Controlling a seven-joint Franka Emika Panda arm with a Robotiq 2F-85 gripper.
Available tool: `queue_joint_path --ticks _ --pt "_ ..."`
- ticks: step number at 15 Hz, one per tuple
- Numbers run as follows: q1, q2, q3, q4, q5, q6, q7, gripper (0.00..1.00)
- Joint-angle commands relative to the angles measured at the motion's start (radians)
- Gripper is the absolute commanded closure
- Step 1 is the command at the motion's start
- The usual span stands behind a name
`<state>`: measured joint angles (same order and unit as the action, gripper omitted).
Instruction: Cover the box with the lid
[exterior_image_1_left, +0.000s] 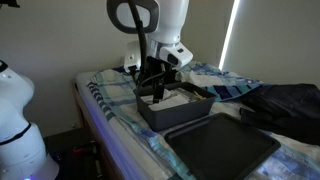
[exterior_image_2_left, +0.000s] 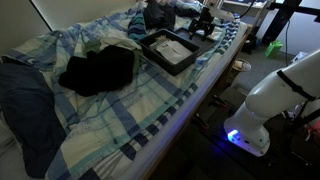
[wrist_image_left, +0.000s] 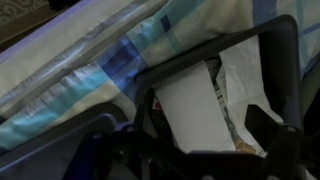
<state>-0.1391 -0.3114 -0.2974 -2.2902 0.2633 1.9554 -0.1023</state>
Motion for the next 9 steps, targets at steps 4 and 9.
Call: queue_joint_path --ticks 4,9 --pt "-0.05 0.128 0.009 0.062 0.055 0.139 0.118 0.0" --pt "-0.099 0.21 -0.005 0.126 0.061 0.193 0.245 0.0"
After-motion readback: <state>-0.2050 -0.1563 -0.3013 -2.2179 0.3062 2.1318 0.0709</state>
